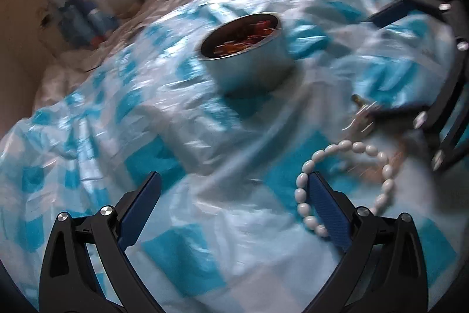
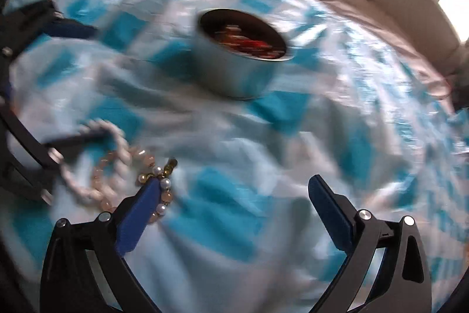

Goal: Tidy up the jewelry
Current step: 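Move left toward the white bead bracelet while right approaches the pearl bracelet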

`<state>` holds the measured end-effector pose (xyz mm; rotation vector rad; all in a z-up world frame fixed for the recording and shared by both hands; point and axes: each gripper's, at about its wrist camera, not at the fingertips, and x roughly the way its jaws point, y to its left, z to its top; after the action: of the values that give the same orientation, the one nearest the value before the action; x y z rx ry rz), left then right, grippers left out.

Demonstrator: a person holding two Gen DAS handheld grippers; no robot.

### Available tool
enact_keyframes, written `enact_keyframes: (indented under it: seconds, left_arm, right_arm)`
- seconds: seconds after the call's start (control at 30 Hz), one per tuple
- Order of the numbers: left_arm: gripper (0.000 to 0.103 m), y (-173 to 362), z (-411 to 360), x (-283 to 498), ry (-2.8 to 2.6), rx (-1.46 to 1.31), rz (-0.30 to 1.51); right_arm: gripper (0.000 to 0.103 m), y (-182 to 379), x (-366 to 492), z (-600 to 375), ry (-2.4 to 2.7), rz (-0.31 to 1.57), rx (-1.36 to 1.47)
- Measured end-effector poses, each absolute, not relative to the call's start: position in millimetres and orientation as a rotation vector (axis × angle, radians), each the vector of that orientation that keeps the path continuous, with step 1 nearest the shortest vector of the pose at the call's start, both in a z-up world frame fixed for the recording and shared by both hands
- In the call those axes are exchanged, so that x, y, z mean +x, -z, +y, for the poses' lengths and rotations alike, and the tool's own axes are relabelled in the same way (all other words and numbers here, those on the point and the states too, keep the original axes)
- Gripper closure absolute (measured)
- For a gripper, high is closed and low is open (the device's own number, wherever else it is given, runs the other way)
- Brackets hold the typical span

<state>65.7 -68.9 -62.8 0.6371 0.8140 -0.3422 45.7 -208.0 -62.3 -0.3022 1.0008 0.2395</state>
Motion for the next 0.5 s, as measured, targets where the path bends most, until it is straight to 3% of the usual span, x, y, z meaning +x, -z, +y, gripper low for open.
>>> enact_keyframes:
  seconds: [0.23, 0.37, 0.5]
  left_arm:
    - [0.008, 54, -43, 91, 0.209, 0.526, 0.816]
    - [0.008, 61, -56, 85, 0.250, 0.590, 0.803]
    - [0.008, 66, -54, 90, 0.224, 0.571, 0.827]
  right_arm:
    - [0.007, 53, 50, -233, -0.262, 0.984, -0.154]
    - [0.008, 62, 51, -216, -0.223, 0.990, -0.292]
    - [0.007, 57, 56, -238, -0.134, 0.976, -0.222]
